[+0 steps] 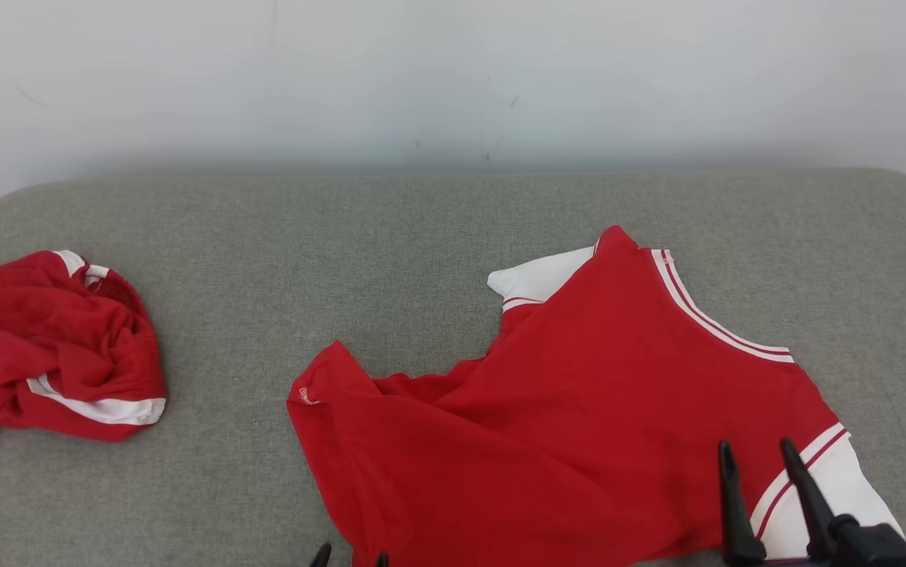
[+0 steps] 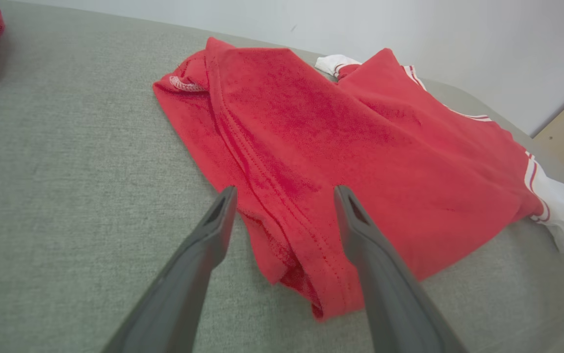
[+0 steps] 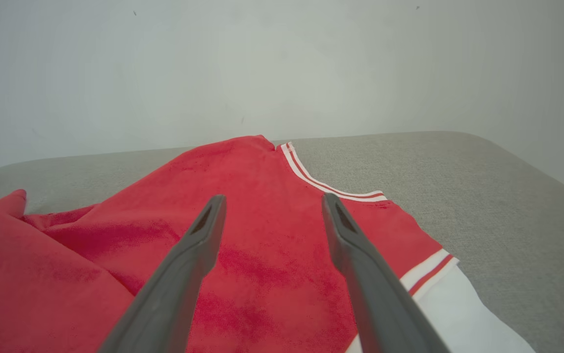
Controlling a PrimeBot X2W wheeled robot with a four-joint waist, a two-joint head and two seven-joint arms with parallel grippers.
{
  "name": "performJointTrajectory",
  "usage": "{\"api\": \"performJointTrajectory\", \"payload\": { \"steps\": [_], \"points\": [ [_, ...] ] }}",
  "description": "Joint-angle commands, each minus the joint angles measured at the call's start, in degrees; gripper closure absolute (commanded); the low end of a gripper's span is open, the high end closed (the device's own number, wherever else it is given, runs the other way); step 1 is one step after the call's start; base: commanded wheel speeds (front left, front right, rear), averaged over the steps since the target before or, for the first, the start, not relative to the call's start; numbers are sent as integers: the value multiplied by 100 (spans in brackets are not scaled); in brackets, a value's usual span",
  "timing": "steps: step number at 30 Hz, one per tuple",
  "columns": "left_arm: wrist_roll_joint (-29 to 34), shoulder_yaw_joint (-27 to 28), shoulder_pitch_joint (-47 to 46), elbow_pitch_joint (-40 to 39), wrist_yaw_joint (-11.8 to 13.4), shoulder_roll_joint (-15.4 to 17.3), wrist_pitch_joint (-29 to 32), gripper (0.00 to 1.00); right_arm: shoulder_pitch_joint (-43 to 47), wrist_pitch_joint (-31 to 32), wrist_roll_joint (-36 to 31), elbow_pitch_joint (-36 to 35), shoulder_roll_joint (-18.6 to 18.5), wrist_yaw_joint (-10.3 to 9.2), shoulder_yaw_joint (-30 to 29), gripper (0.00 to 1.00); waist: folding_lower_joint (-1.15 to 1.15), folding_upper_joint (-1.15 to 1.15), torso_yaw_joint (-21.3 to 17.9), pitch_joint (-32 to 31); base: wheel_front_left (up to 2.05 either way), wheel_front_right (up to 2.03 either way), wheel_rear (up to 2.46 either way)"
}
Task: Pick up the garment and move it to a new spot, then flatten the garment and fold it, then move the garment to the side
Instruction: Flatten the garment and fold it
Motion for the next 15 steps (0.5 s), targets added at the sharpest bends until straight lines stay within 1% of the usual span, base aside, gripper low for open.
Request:
{"api": "performJointTrajectory", "payload": {
  "steps": [1,7,15],
  "points": [
    [-57,-92,16,121,7,54,-24,0,96,4,46,4,4,6,78,0,0,0,-9,34,0,0,0],
    [-213,-443,-156,382,7,127,-24,0,103,3,112,100,5,6,206,0,0,0,6,112,0,0,0],
    [-309,-613,-260,572,7,127,-24,0,17,3,149,136,6,6,262,0,0,0,15,159,0,0,0]
  ]
}}
